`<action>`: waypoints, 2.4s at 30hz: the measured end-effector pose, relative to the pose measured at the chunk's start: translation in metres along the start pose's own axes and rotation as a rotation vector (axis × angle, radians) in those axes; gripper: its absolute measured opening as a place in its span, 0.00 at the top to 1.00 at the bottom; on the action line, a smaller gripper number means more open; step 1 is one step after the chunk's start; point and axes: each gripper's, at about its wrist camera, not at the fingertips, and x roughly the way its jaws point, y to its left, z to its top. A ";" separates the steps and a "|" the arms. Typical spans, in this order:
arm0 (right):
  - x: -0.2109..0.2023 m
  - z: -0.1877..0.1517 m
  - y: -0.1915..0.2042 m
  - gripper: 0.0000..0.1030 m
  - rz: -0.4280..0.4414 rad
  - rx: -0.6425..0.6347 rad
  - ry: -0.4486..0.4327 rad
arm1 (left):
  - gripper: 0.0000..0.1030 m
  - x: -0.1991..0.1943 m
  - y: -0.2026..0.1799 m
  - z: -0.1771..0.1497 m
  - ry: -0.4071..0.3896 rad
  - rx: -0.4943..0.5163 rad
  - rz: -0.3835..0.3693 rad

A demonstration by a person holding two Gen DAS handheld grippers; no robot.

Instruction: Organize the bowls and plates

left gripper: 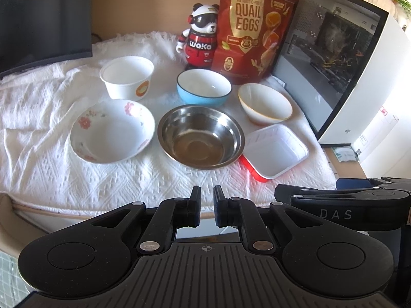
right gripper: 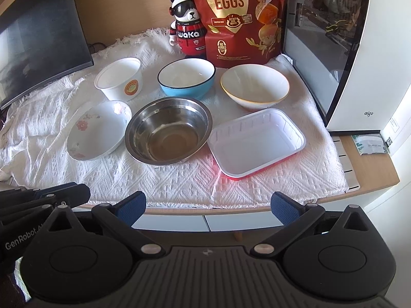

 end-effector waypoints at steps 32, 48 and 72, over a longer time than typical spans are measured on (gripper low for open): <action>0.012 0.003 0.007 0.00 0.004 -0.002 0.042 | 0.89 0.006 0.008 0.000 0.028 0.000 -0.007; 0.011 0.003 0.008 0.00 0.000 0.001 0.042 | 0.89 0.006 0.007 0.001 0.031 0.001 -0.009; 0.048 0.031 -0.101 0.00 -0.116 0.246 -0.141 | 0.88 0.107 -0.038 0.099 -0.066 0.182 -0.334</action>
